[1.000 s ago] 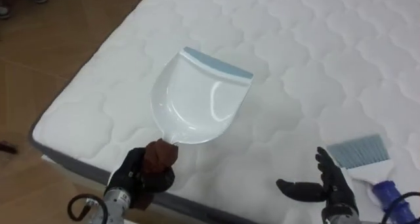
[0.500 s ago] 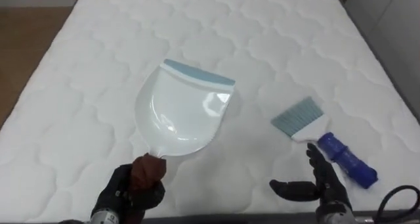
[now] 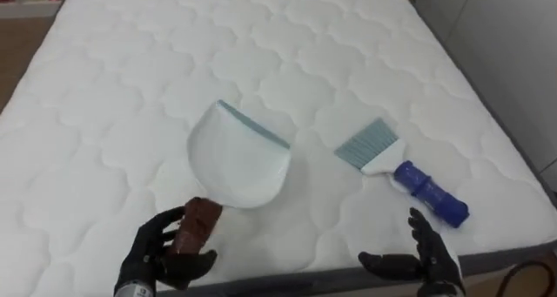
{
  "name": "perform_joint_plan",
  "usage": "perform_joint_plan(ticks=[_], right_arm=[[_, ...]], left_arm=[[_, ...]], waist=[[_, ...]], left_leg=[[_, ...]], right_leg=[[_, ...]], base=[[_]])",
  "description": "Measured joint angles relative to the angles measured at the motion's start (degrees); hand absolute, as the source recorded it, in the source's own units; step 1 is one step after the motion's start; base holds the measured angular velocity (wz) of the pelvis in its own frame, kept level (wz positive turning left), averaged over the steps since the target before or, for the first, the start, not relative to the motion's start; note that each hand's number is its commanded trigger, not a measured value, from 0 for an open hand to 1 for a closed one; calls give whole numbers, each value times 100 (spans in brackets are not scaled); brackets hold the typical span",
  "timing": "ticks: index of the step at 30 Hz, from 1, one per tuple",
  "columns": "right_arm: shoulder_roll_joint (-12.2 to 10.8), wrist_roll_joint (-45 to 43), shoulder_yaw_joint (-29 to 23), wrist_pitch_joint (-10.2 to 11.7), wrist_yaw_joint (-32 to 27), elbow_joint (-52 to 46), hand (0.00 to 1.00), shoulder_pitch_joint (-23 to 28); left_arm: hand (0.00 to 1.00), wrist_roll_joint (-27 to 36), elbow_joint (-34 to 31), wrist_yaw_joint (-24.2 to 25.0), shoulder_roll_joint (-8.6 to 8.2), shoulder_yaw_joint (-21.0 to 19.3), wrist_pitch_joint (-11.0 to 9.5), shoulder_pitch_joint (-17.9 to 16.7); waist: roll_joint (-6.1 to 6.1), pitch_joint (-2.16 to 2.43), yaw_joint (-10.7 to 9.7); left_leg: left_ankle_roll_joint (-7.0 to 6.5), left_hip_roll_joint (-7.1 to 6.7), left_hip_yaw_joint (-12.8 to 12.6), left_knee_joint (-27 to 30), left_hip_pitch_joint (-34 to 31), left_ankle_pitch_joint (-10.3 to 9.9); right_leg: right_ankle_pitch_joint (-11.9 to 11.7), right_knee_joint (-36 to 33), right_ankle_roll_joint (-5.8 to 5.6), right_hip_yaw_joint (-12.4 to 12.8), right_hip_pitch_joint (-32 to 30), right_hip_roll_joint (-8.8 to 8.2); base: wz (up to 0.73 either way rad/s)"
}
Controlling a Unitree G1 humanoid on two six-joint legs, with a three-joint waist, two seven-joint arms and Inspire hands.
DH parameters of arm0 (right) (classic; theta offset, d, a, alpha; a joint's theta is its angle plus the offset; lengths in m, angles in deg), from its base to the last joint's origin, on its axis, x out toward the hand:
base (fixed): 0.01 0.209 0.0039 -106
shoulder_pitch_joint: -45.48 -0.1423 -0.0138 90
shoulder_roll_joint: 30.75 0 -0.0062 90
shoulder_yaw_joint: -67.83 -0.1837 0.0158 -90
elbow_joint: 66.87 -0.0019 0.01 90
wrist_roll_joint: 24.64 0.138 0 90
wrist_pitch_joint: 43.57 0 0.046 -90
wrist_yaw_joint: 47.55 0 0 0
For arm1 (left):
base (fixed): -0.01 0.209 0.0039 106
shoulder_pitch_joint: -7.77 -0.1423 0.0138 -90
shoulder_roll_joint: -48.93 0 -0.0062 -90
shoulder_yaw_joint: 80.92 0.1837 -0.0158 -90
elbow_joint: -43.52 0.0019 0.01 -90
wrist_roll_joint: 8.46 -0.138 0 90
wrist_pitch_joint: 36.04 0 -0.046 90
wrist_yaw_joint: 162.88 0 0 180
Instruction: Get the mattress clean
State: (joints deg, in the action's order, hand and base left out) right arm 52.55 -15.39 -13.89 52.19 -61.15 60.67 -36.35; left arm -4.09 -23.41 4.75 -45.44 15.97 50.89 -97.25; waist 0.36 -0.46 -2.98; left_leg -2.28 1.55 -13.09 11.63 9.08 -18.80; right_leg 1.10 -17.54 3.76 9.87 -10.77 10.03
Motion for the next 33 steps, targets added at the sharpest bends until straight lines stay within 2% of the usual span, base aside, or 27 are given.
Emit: perform_joint_plan(ticks=[2, 5, 10, 12, 15, 17, 20, 23, 26, 28, 31, 33], right_arm=[[-10, -7, -121, 0, 3, 204, 0, 0], [-19, -20, -194, 0, 9, 316, 0, 0], [-19, -13, -233, 20, -31, 258, 0, -2], [-21, -4, -306, 44, -103, 258, 0, 12], [-20, 165, -512, 73, -257, 307, 0, 30], [-16, 288, -761, 105, -409, 504, 0, 51], [-3, 436, -1119, 141, -471, 1025, 0, 101], [-5, 447, -1599, 117, -467, 1653, 0, 138], [-11, 444, -1768, 42, -362, 2055, 0, 307], [-14, 421, -1850, 12, -211, 2314, 0, 349], [-13, 359, -1857, -113, 2, 2653, 0, 339], [-11, 341, -1830, -176, 173, 2969, 0, 314]], left_arm=[[0, -3, 74, -141, -4, -3, -27, -12], [0, -5, 173, -341, -6, -11, -176, -13], [0, 3, 281, -738, -42, -58, -241, -15], [0, 9, 304, -862, -119, -189, -250, -46], [0, 149, 367, -1121, -167, -530, -455, -57], [0, 231, 744, -1414, -164, -862, -637, -54], [0, 515, 1423, -1713, -145, -1218, -746, -164], [0, 509, 1818, -1741, -156, -1590, -735, -473], [0, 507, 2459, -1732, -158, -2005, -695, -621], [0, 504, 2845, -1728, -166, -2147, -633, -634], [0, 478, 3448, -1541, -170, -2147, -523, -699], [0, 384, 3691, -1369, -200, -2132, -362, -697]], waist=[[1, 3, -3], [-3, 4, 27], [-32, 20, 42], [-25, 14, 61], [-70, 18, 74], [-53, 16, 119], [-59, 20, 177], [-86, 33, 181], [-97, 29, 187], [-106, 29, 190], [-97, 30, 218], [-98, 29, 175]], left_leg=[[-1, -37, 55, 1, 21, 2], [12, -14, 71, -38, 41, 13], [16, 7, 58, -73, 78, 22], [15, 19, 42, -88, 166, 22], [15, 42, 70, -113, 182, 22], [18, 67, 61, -191, 267, 21], [23, 92, 82, -257, 355, 22], [23, 95, 99, -290, 356, 22], [22, 95, 123, -300, 360, 22], [19, 83, 117, -300, 361, 20], [14, 78, 81, -304, 377, 17], [15, 67, 82, -300, 390, 16]], right_leg=[[-3, 24, 4, -40, 42, -13], [-45, 108, 18, -56, 80, 5], [-57, 188, 32, -69, 117, 35], [-64, 230, 46, -208, 179, 22], [-72, 306, 57, -284, 239, 6], [-68, 346, 68, -304, 311, 26], [-61, 390, 90, -372, 390, 39], [-56, 393, 87, -388, 380, 43], [-52, 398, 88, -469, 391, 18], [-50, 396, 91, -534, 390, -1], [-51, 392, 91, -523, 396, -3], [-51, 389, 93, -523, 414, -4]], base=[[10], [2], [-4], [-5], [4], [0], [2], [1], [4], [-2], [-7], [2]])
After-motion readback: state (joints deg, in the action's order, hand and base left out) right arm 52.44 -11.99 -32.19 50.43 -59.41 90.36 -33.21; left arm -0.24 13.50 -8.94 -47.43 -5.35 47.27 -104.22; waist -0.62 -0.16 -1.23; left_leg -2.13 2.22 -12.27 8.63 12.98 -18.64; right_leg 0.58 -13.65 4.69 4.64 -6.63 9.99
